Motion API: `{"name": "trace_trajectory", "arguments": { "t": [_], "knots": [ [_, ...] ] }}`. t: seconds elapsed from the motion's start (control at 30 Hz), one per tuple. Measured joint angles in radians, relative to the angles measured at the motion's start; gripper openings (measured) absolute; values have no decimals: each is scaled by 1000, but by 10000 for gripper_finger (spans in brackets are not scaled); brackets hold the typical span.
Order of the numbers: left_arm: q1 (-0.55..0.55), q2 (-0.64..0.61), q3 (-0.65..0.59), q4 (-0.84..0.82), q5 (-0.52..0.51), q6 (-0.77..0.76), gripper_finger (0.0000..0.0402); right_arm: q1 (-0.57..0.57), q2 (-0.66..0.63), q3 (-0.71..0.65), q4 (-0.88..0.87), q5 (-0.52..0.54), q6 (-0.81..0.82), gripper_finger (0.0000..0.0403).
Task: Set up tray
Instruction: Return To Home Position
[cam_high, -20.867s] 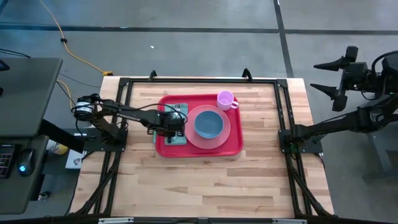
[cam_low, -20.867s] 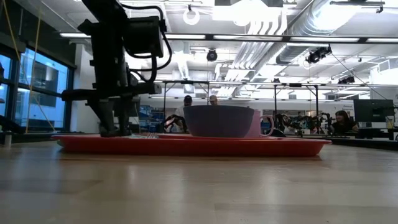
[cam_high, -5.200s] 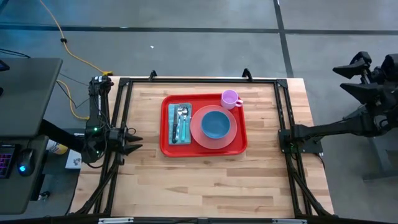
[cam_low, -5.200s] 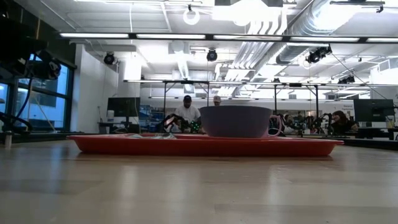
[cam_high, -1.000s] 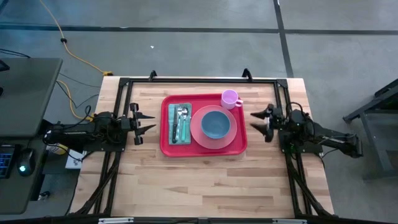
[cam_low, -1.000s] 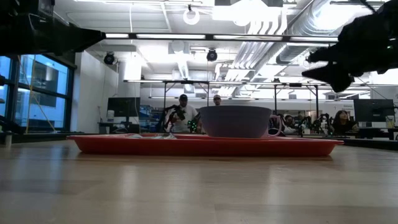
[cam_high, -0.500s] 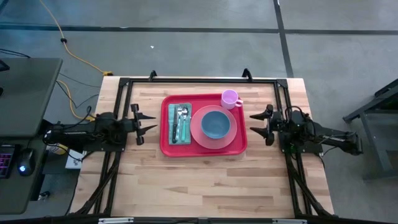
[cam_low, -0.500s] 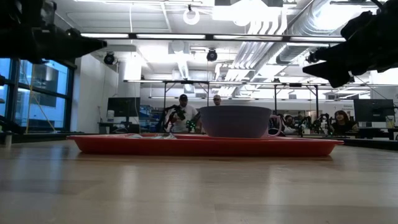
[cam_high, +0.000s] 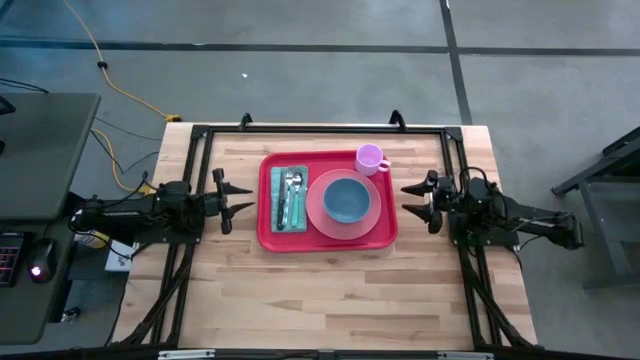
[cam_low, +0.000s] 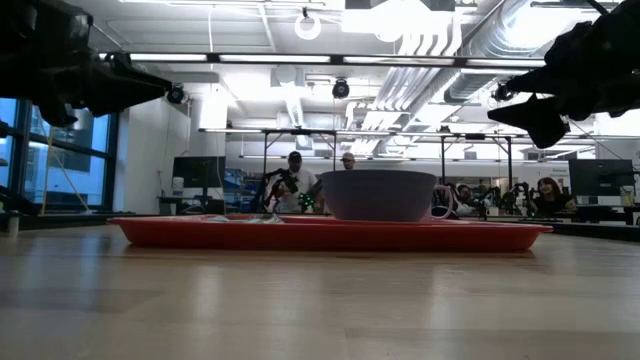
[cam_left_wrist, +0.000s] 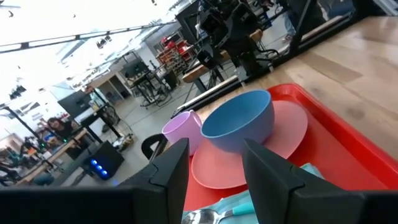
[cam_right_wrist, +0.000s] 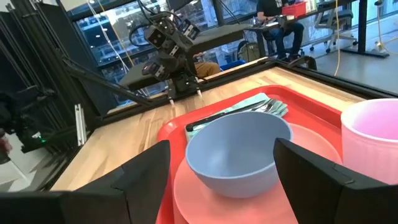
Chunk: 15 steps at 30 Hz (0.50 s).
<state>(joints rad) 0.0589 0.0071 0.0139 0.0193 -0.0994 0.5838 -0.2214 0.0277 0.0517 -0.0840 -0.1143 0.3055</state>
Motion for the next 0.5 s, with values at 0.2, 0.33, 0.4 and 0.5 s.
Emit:
{"name": "trace_trajectory", "arguments": {
  "t": [0.2,0.33,0.4,0.5],
  "knots": [
    [0,0,0,0,0,14,177,0,0,0,0,0,3,266],
    [0,0,0,0,1,14,177,0,0,0,0,-1,1,266],
    [0,0,0,0,1,14,177,0,0,0,0,0,1,266],
    [0,0,0,0,2,14,177,0,0,0,0,-1,1,266]
  ]
}}
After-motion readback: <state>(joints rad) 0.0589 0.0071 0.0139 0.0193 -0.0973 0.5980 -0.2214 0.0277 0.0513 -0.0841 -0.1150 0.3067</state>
